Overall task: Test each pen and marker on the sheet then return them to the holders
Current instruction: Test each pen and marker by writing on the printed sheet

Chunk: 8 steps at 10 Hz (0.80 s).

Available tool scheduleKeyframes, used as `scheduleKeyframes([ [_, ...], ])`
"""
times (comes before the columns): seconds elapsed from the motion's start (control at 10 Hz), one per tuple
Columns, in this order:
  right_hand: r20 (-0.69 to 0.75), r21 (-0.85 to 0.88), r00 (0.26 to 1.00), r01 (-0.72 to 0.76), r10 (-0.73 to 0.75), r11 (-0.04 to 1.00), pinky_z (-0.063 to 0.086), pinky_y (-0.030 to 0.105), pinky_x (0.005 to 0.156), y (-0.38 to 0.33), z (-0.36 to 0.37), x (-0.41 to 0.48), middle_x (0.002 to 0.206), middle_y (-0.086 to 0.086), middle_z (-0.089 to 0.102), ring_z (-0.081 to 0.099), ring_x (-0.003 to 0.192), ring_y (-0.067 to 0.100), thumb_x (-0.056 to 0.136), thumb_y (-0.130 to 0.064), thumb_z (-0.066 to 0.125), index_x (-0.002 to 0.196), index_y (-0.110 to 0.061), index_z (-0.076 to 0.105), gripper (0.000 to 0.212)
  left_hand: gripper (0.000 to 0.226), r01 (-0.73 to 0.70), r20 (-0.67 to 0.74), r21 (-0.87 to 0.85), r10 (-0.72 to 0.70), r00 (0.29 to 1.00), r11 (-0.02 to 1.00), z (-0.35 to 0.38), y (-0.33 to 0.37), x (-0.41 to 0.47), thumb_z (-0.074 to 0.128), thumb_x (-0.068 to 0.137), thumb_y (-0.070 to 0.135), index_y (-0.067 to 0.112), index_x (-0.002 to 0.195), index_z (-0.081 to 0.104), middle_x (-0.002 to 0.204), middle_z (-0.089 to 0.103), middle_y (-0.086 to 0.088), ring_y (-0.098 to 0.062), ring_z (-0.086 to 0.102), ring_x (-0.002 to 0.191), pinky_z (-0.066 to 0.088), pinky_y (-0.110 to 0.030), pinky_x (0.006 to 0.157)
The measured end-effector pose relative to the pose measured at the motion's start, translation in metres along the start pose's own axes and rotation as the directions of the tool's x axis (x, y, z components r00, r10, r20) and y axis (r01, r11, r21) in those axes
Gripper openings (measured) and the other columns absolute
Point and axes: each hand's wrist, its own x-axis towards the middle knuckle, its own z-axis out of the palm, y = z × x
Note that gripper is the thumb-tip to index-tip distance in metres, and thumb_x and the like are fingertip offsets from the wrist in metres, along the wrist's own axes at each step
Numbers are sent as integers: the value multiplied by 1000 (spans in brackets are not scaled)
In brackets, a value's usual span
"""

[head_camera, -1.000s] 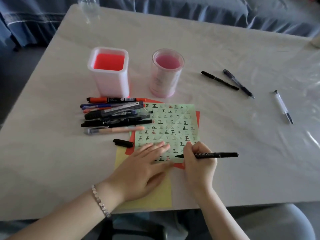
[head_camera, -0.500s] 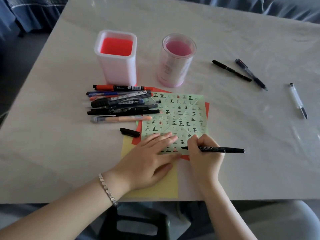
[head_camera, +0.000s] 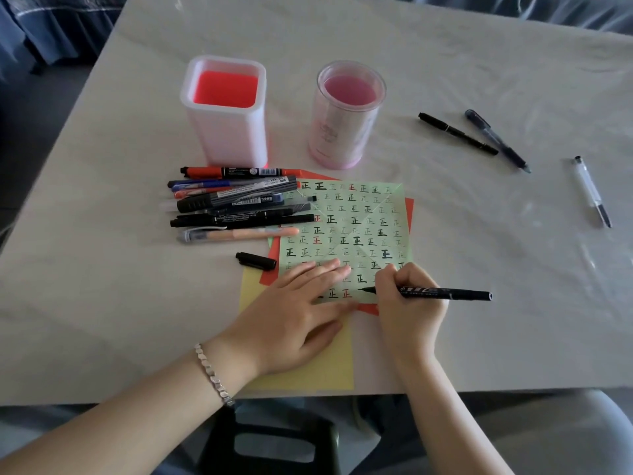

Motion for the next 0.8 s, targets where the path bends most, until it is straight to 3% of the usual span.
scheduleKeyframes([
  [0.1,8,6,999,31,-31,999,26,10,44,-2,1,0,43,-7,37,32,41,5,77,-7,56,47,-18,30,41,34,2,0,1,-2,1000,1000,0,0,0,40,95,33,26,119,63,142,44,-7,-22,32,136,19,-35,113],
  [0.4,0,-12,1000,3,-3,1000,26,13,44,0,0,-1,41,-6,29,31,44,9,72,-6,55,46,-11,34,34,34,4,4,0,-4,1000,1000,0,0,0,39,95,33,26,119,63,143,43,-6,-21,31,136,17,-34,114],
  [0.5,-8,-20,1000,18,-18,1000,26,12,44,2,0,-1,44,-2,35,31,43,8,74,0,56,46,-13,33,38,35,3,1,-4,-3,1000,1000,0,0,0,39,95,33,26,119,63,142,43,-7,-22,31,136,18,-35,113],
  [0.8,19,-13,1000,14,-14,1000,27,13,43,-1,1,-1,46,0,38,33,42,8,71,-14,53,46,-11,36,31,35,-5,-10,-11,5,1000,1000,-1,1,0,39,95,33,25,118,64,140,46,-8,-23,34,134,20,-36,112],
])
